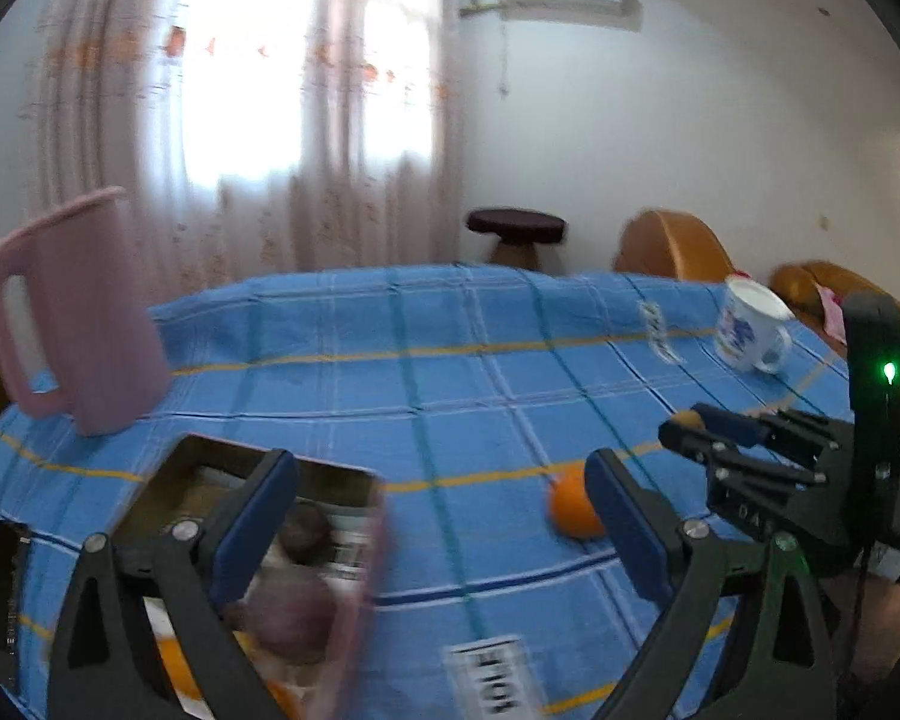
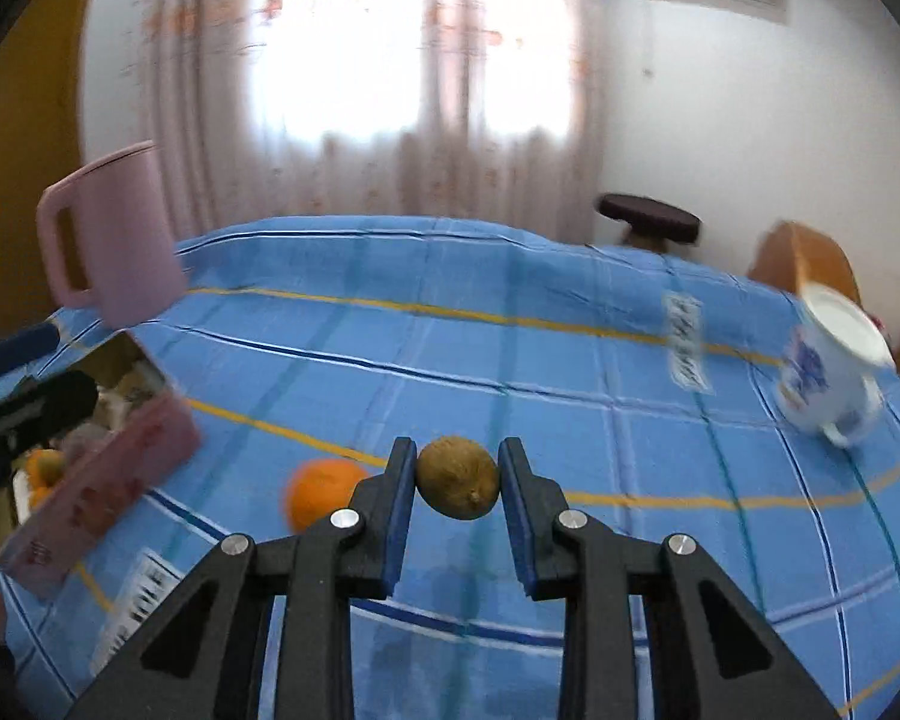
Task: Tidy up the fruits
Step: 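Grasp the small brown kiwi on the cloth with the right tool, then grasp the last orange on the cloth with the left tool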
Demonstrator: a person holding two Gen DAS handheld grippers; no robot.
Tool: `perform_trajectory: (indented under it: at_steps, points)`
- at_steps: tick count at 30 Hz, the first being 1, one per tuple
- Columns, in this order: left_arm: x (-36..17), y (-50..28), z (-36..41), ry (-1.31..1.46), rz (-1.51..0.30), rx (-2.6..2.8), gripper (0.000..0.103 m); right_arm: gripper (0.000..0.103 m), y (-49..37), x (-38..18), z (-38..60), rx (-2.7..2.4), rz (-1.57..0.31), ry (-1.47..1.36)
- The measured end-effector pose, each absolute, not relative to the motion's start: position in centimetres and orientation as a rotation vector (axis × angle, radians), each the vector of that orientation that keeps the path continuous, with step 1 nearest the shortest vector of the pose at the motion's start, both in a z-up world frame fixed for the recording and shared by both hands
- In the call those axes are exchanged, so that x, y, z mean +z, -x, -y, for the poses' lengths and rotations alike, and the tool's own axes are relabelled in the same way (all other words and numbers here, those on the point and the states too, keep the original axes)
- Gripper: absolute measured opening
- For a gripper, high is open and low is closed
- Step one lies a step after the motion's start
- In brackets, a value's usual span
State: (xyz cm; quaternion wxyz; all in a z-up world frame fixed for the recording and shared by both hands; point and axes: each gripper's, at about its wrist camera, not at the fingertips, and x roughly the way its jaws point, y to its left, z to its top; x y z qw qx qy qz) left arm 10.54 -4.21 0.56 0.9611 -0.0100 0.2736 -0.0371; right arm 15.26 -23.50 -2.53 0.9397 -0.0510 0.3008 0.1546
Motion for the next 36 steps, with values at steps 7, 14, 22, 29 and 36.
perform_trajectory:
  at_steps: [7, 14, 22, 29, 36]
  points:
    - [-1.5, -13.2, 8.8, -0.018, -0.644, -0.146, 0.098, 0.03, -15.3, -3.2, 27.1, 0.251, -0.633, 0.051]
    - [-3.6, -15.8, 10.3, -0.012, -0.739, -0.185, 0.088, 0.03, -16.0, -3.7, 27.7, 0.253, -0.65, 0.014]
    - [-5.7, -17.6, 10.8, 0.026, -0.848, -0.251, 0.058, 0.03, -15.8, -3.5, 27.6, 0.258, -0.639, 0.029]
    - [-5.6, -17.1, 10.5, 0.057, -0.842, -0.274, 0.049, 0.03, -15.1, -3.2, 27.7, 0.273, -0.602, 0.024]
    - [-4.3, -15.7, 9.6, 0.072, -0.745, -0.257, 0.049, 0.03, -13.8, -2.4, 27.8, 0.279, -0.527, 0.028]
